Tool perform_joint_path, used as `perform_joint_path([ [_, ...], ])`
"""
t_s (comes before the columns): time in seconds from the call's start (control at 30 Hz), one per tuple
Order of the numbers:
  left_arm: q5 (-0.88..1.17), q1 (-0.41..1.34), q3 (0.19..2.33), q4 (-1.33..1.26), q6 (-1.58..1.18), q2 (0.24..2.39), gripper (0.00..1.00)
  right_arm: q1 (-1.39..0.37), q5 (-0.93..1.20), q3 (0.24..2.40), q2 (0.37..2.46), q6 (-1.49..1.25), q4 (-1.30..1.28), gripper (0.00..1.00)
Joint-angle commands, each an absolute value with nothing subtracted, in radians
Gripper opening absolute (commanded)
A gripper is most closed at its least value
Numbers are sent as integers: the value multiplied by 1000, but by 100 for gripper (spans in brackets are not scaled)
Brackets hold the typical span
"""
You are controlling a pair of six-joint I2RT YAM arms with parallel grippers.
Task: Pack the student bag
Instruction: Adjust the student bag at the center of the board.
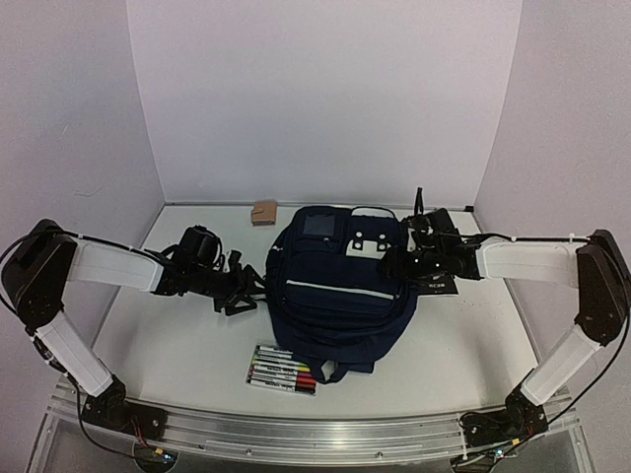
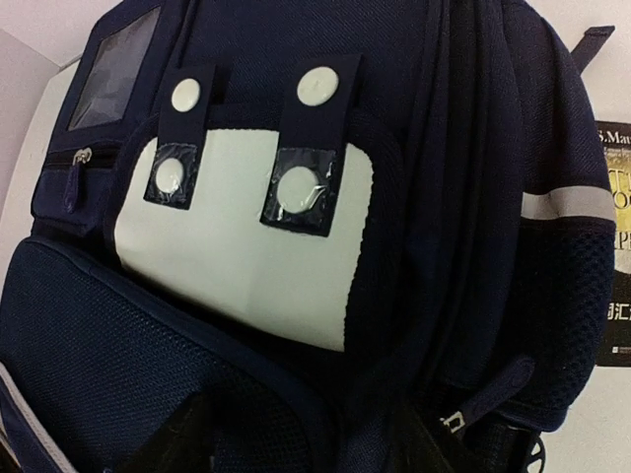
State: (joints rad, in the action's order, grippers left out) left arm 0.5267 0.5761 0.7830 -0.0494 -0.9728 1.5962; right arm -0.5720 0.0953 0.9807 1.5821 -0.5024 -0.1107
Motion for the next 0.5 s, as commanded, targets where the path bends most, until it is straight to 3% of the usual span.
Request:
perform_joint_path([
  [0.0,563,594,801,-207,-1034,1653,57,-574,141,970,1605,-527,-58,51],
  [0.17,593,603,797,-281,-1084,1734,28,-576,190,946,1607,-536,-53,28],
  [0.37,565,604,808,-261,-1059,1744,4,-576,266,896,1587,-552,-27,1],
  [0.47,531,602,855,-204,-993,1746,0,-583,304,869,1558,-562,-20,0],
])
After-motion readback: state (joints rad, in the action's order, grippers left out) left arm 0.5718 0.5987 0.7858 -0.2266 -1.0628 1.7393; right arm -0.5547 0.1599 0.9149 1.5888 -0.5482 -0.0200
